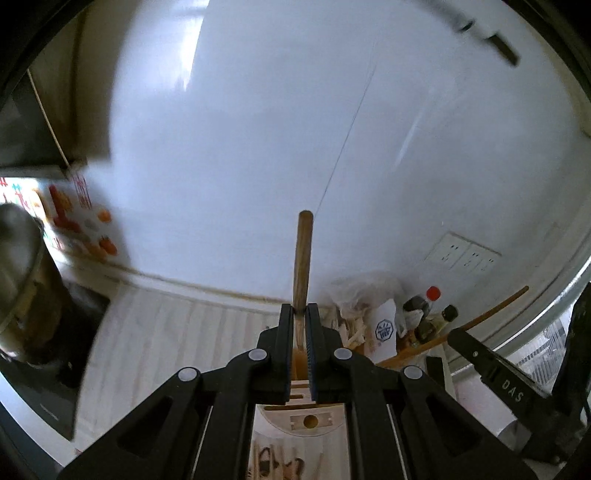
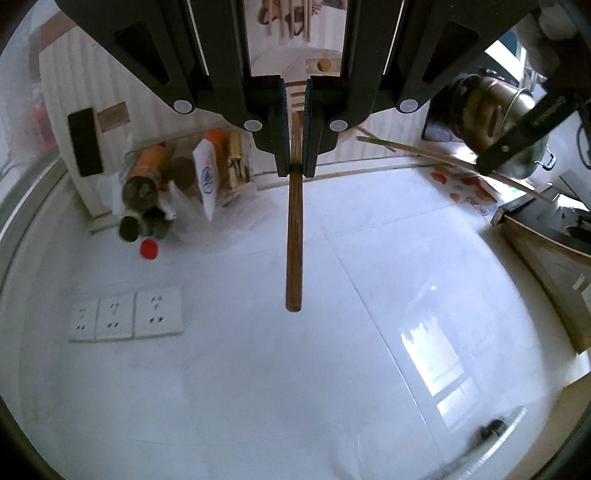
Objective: Organize utensils
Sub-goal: 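Raise the left tool's chopstick above the pink holder while the right tool carries its own, then open the left tool to drop its chopstick into the holder while the right tool releases too, then move both open tools back down to the remaining chopsticks, then close the left tool on a chopstick while the right tool grasps another chopstick, then lift the left tool's chopstick up over the pink holder while the right tool carries its own, then open the left tool over the pink holder while the right tool releases its chopstick into it, then move both open tools back down to the chopsticks on the cat placemat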
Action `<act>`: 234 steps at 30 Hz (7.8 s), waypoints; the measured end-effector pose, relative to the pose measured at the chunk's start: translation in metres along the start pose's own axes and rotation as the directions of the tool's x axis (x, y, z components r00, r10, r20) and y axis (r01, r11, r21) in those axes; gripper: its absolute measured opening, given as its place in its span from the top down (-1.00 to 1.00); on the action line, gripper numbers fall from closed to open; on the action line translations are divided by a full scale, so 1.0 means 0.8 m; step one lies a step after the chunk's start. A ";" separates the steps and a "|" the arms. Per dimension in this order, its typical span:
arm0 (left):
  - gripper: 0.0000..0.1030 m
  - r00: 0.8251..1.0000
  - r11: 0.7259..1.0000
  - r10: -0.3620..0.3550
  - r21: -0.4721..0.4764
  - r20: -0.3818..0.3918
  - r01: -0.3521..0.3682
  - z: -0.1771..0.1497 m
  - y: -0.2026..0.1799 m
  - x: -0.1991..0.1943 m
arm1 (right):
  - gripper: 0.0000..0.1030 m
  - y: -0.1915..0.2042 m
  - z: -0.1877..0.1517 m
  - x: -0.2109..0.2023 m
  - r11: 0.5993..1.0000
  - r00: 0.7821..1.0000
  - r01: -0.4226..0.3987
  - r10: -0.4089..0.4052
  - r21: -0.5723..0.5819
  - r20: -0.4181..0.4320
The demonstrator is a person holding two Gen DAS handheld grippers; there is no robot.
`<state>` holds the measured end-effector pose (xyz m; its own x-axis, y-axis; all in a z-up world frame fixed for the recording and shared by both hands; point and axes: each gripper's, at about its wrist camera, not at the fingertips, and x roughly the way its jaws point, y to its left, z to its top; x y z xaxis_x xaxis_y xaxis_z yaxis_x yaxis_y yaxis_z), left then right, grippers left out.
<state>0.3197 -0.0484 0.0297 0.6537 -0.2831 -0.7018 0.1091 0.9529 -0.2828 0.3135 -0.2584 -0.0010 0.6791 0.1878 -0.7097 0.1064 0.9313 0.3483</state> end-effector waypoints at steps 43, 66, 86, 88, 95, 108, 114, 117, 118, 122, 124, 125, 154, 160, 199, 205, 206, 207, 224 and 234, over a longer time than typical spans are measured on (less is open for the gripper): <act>-1.00 0.933 0.949 0.309 0.131 -0.186 -0.288 -0.175 0.094 0.076 | -0.59 -0.075 -0.169 0.102 0.991 0.970 0.116 -0.099 0.068 -0.221; 0.81 0.743 0.959 0.262 0.250 -0.617 -0.131 -0.397 0.087 0.218 | 0.41 -0.132 -0.367 0.188 0.975 0.811 0.193 -0.096 0.110 -0.577; 0.90 0.745 0.999 0.005 -0.028 -0.667 -0.032 -0.379 0.124 0.208 | 0.60 -0.111 -0.405 0.217 0.972 0.759 0.234 -0.192 -0.014 -0.623; 0.89 0.745 1.000 0.014 0.001 -0.667 -0.018 -0.377 0.110 0.210 | 0.60 -0.117 -0.403 0.215 0.971 0.758 0.239 -0.201 -0.022 -0.620; 0.86 0.726 0.999 0.033 0.031 -0.687 -0.016 -0.387 0.105 0.220 | 0.60 -0.127 -0.408 0.206 0.966 0.755 0.259 -0.202 0.001 -0.624; 0.90 0.746 0.957 0.246 0.275 -0.618 -0.088 -0.402 0.069 0.212 | 0.86 -0.102 -0.415 0.220 0.941 0.724 0.298 -0.333 -0.161 -0.605; 0.87 0.739 0.961 0.250 0.254 -0.625 -0.111 -0.402 0.066 0.217 | 0.85 -0.094 -0.423 0.216 0.931 0.715 0.303 -0.362 -0.202 -0.599; 0.87 0.739 0.960 0.255 0.257 -0.624 -0.114 -0.397 0.074 0.216 | 0.85 -0.090 -0.421 0.219 0.928 0.707 0.297 -0.371 -0.222 -0.603; 0.87 0.739 0.960 0.254 0.255 -0.624 -0.115 -0.397 0.068 0.220 | 0.85 -0.089 -0.415 0.221 0.927 0.706 0.296 -0.374 -0.229 -0.601; 0.86 0.742 0.963 0.246 0.242 -0.624 -0.116 -0.402 0.067 0.218 | 0.85 -0.088 -0.422 0.219 0.927 0.714 0.296 -0.375 -0.231 -0.591; 0.86 0.743 0.965 0.242 0.236 -0.624 -0.116 -0.396 0.076 0.215 | 0.85 -0.090 -0.425 0.217 0.929 0.721 0.294 -0.370 -0.224 -0.587; 0.86 0.743 0.965 0.243 0.233 -0.624 -0.119 -0.396 0.074 0.215 | 0.85 -0.091 -0.425 0.216 0.931 0.725 0.291 -0.365 -0.220 -0.584; 0.91 0.902 0.912 0.366 0.280 -0.228 -0.299 -0.287 0.053 0.121 | 0.87 -0.114 -0.327 0.122 0.972 0.899 0.233 -0.227 -0.029 -0.375; 0.91 0.924 0.914 0.360 0.245 -0.126 -0.323 -0.249 0.057 0.085 | 0.87 -0.106 -0.289 0.105 0.980 0.943 0.199 -0.183 0.029 -0.279; 0.91 0.983 0.995 0.037 -0.094 0.179 -0.020 0.006 -0.001 0.050 | 0.87 0.012 0.011 0.039 1.000 0.999 -0.011 0.011 -0.029 0.031; 0.91 0.986 0.994 0.062 -0.101 0.157 -0.047 -0.002 0.003 0.113 | 0.87 0.004 0.007 0.082 1.000 1.000 -0.012 0.012 -0.007 -0.008; 0.91 0.986 0.994 0.067 -0.097 0.154 -0.052 -0.004 0.003 0.122 | 0.87 0.002 0.005 0.088 1.000 1.000 -0.011 0.011 -0.003 -0.014; 0.91 0.986 0.994 0.073 -0.095 0.152 -0.059 -0.006 0.003 0.128 | 0.87 0.001 0.003 0.093 1.000 1.000 -0.013 0.013 0.001 -0.019; 0.87 0.994 0.996 0.070 0.054 0.089 -0.075 -0.023 -0.004 0.138 | 0.86 -0.019 -0.030 0.143 0.998 0.985 -0.065 0.065 0.004 -0.160; -0.87 0.981 0.982 0.170 0.067 0.091 -0.176 -0.038 0.027 0.025 | 0.04 -0.045 -0.040 0.092 0.997 0.990 -0.052 0.060 0.061 -0.128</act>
<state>0.3127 -0.0368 -0.0101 0.7284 -0.1060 -0.6769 0.0419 0.9930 -0.1103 0.3368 -0.2679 -0.0851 0.5852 0.2817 -0.7604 0.1146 0.8995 0.4215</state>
